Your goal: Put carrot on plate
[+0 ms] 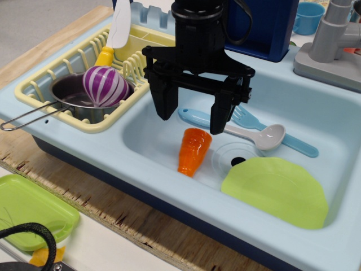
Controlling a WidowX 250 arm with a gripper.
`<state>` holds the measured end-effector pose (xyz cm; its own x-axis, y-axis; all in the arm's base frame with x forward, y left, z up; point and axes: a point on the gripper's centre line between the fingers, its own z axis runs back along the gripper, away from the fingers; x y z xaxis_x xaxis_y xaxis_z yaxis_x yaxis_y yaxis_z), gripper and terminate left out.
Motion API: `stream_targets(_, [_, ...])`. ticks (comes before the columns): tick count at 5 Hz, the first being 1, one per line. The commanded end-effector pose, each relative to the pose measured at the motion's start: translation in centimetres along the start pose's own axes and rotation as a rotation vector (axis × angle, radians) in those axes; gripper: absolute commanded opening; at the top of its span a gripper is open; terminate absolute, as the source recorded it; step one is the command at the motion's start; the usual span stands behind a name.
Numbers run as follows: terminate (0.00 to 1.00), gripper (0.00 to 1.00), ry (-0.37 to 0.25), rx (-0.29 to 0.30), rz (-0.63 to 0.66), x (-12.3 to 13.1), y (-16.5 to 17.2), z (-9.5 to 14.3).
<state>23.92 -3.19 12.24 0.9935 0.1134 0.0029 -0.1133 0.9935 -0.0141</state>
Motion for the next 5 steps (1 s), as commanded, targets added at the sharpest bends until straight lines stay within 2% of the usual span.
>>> stream_targets(1, [0.00,1.00,0.000,0.000,0.000,0.0,0.0,0.0])
stream_targets(5, [0.00,1.00,0.094,-0.003,-0.044,-0.2,-1.3,-3.2])
